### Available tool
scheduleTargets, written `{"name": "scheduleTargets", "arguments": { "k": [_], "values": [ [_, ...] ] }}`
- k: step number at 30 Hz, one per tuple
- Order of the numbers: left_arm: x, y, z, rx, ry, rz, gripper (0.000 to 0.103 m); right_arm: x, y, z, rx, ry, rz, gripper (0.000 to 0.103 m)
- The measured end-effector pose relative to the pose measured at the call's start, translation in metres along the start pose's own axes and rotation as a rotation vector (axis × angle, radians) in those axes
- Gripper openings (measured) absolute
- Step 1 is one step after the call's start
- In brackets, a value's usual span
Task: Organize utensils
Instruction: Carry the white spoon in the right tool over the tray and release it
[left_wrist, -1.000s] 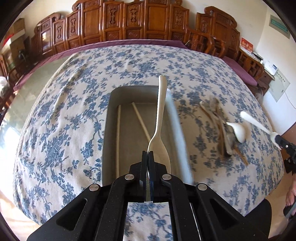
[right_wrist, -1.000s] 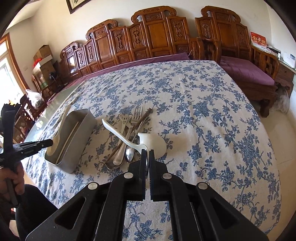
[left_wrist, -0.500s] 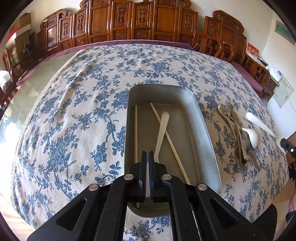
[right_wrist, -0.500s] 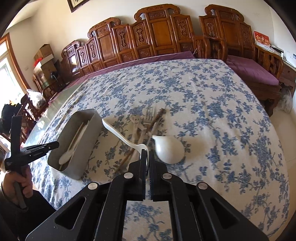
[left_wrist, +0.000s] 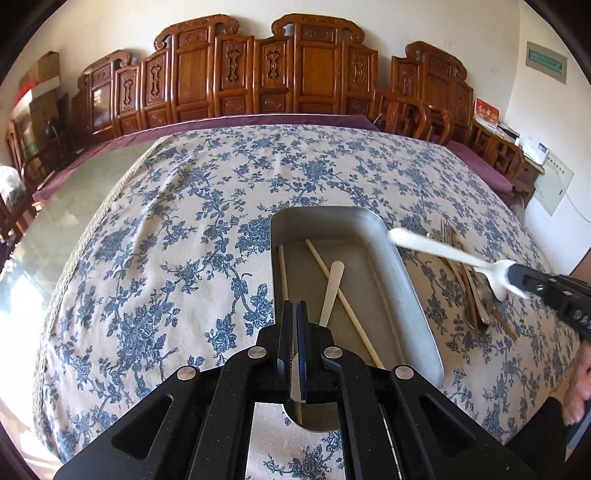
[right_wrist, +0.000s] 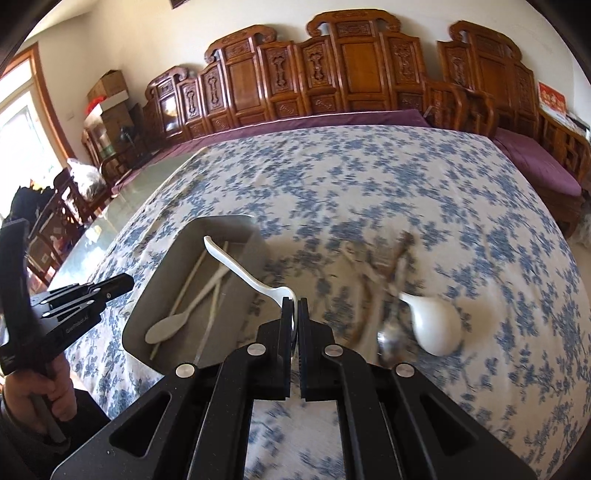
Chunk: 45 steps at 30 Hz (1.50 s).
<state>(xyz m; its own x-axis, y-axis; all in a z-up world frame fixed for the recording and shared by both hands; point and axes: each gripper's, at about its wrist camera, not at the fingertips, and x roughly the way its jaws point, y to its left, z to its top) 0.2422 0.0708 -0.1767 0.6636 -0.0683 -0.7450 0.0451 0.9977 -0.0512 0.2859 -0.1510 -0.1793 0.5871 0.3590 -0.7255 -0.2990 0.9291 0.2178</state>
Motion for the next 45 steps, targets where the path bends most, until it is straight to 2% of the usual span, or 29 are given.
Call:
{"name": "scheduleTargets", "arguments": {
  "k": [9,11,26,32,35,43,44,45],
  "values": [
    [-0.006,0.016,0.004,-0.007,-0.021,-0.013,0.001,0.027,0.031,0.016,-0.007,0.017,-0.006,0.004],
    [-0.007,0.017,0.004,0.006,-0.026,0.007,0.001,0.032,0.035,0.020,-0.005,0.018,-0.007,0.004],
    [-0.016,0.044,0.009,-0.030,-0.041,0.012,0.002,0.077,0.072,0.041,-0.095,0.069,-0.128,0.004],
    [-0.015,0.044,0.009,-0.026,-0.040,0.013,0.002,0.084,0.087,0.034,-0.095,0.082,-0.095,0.005],
    [-0.015,0.044,0.009,-0.027,-0.041,0.012,0.002,0.082,0.091,0.029,-0.080,0.089,-0.043,0.010],
    [-0.017,0.041,0.008,-0.021,-0.043,0.007,0.002,0.079,0.104,0.014,-0.095,0.140,0.114,0.024],
    [-0.017,0.040,0.008,-0.020,-0.045,0.005,0.002,0.078,0.104,0.014,-0.091,0.143,0.123,0.026],
    [-0.017,0.039,0.008,-0.018,-0.046,0.002,0.002,0.075,0.102,0.014,-0.086,0.141,0.121,0.033]
  ]
}}
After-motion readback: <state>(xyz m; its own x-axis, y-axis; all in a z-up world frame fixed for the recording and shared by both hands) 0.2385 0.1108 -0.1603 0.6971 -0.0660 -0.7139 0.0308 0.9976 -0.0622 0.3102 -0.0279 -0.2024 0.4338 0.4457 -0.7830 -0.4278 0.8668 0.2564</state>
